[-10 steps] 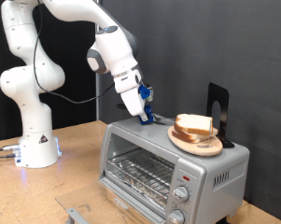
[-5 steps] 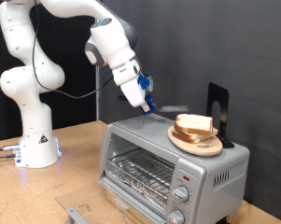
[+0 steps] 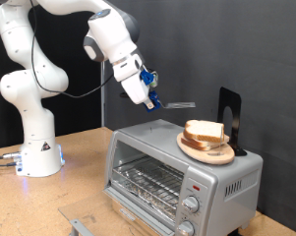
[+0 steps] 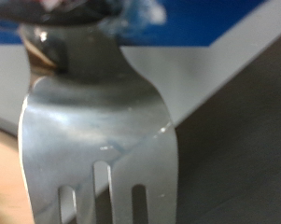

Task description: Make a piece of toast with the oven

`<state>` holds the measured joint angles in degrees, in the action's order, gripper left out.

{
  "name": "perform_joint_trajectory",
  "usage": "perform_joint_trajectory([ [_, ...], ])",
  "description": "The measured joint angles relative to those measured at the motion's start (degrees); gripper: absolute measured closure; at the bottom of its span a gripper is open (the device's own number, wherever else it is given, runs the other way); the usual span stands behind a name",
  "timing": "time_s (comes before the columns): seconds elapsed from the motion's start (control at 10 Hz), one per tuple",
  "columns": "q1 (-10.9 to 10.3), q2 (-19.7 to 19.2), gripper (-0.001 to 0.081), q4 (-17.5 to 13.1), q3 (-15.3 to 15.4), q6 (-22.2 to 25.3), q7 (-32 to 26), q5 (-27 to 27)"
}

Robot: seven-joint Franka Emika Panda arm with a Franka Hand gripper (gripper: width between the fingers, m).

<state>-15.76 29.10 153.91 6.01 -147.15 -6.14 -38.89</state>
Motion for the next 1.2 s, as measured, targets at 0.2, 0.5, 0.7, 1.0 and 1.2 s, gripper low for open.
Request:
perform_joint_trajectory([
  [0.2,3.00,2.02,0.0406,1.23,-1.78,0.16,-0.02,0.27],
  [0.5,7.95,4.28,0.0406,2.12,-4.89,3.42,-0.07,2.26],
  [0.7,10.63,4.39,0.0406,2.31,-6.89,4.80,-1.10,4.18],
  [1.0,11.75,4.46,0.0406,2.62,-9.89,5.31,-4.65,4.51],
  [1.2,11.95,4.26,0.0406,2.52,-8.88,5.16,-4.37,6.74],
])
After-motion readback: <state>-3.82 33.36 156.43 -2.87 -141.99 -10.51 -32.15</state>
